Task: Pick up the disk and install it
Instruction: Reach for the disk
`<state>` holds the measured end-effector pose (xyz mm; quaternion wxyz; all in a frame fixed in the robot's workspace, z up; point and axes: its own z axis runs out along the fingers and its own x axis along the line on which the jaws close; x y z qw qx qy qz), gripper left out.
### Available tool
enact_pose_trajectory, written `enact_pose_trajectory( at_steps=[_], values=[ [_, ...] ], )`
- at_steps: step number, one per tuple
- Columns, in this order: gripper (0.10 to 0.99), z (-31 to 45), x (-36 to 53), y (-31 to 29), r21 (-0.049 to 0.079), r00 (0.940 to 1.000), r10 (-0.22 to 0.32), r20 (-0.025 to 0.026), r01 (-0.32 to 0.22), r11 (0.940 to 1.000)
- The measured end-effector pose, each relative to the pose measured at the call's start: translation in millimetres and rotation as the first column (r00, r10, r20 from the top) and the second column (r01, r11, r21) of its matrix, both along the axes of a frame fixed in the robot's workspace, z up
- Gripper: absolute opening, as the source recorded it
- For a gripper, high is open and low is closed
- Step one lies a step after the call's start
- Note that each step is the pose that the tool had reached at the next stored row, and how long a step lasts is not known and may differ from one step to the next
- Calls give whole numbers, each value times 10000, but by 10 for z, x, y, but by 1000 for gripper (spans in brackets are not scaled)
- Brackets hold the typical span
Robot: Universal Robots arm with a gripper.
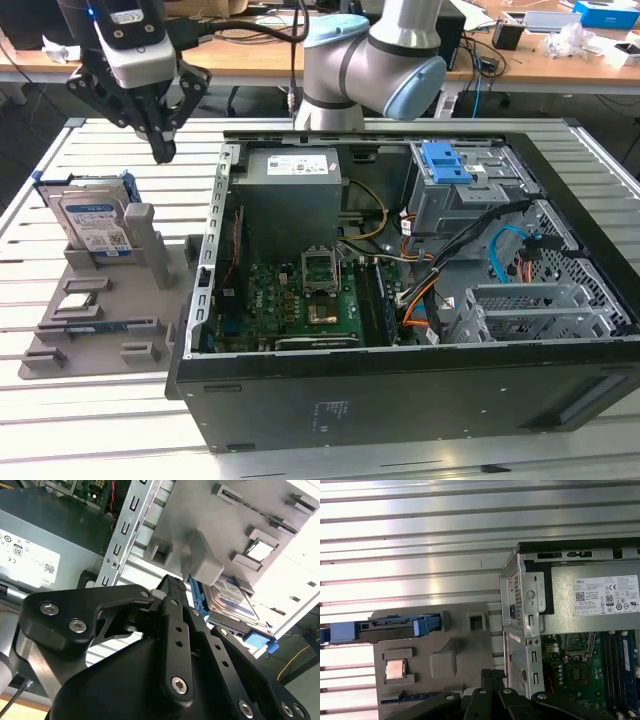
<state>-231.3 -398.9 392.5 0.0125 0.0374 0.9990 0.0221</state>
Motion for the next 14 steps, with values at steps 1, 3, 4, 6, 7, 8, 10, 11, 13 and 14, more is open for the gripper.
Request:
enact_pose_trajectory(
  at_steps=[1,3,4,6,7,8,10,11,13,14],
  values=[
    [106,0,-14,0,0,10000,0,0,0,10000],
    [106,0,-68,0,0,10000,0,-1,0,10000],
    [106,-1,-96,0,0,10000,1,0,-1,10000],
    [106,-1,-145,0,0,10000,0,0,0,10000],
    [106,-1,-165,0,0,10000,1,-1,-1,10000],
    [106,-1,-182,0,0,10000,1,0,-1,10000],
    [106,-2,-219,0,0,10000,0,0,0,10000],
    [106,-2,-245,0,-1,10000,-1,0,1,10000],
    [106,-2,-305,0,0,10000,1,-1,-1,10000],
    [106,-3,-338,0,0,10000,0,0,0,10000]
  ],
)
